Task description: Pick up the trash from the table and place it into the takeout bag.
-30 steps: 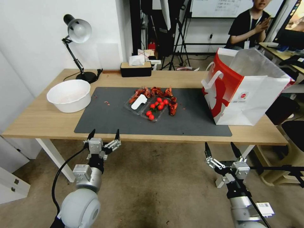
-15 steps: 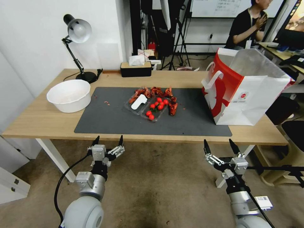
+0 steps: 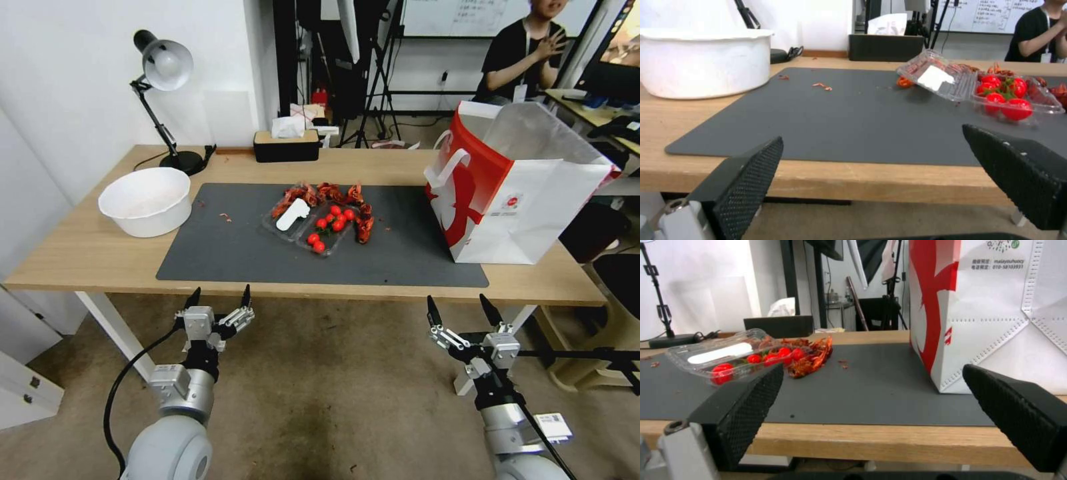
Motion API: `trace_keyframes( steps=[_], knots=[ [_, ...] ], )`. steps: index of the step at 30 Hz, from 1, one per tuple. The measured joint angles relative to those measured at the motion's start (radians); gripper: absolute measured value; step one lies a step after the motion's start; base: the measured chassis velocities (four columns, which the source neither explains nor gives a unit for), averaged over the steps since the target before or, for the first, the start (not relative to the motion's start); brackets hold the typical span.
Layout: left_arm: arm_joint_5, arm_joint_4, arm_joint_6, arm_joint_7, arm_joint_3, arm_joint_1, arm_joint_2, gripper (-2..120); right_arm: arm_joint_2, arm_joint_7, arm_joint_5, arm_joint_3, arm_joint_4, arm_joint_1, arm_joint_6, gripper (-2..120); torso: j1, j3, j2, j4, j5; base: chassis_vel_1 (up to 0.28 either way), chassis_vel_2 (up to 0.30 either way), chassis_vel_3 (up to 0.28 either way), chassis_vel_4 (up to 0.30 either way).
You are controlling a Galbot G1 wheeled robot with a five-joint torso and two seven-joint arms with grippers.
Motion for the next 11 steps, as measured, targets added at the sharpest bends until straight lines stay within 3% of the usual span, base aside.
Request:
trace_keyframes(
  steps=[11],
  knots=[
    [-0.01, 0.008, -0.02, 0.001, -0.018, 0.001, -0.007, 100, 0.0, -0.007, -0.002, 0.0, -0.001, -0.001, 0.001, 100, 0.0, 0.0, 0.0, 0.0, 0.0, 0.0, 0.0, 0.0, 0.0]
  ],
)
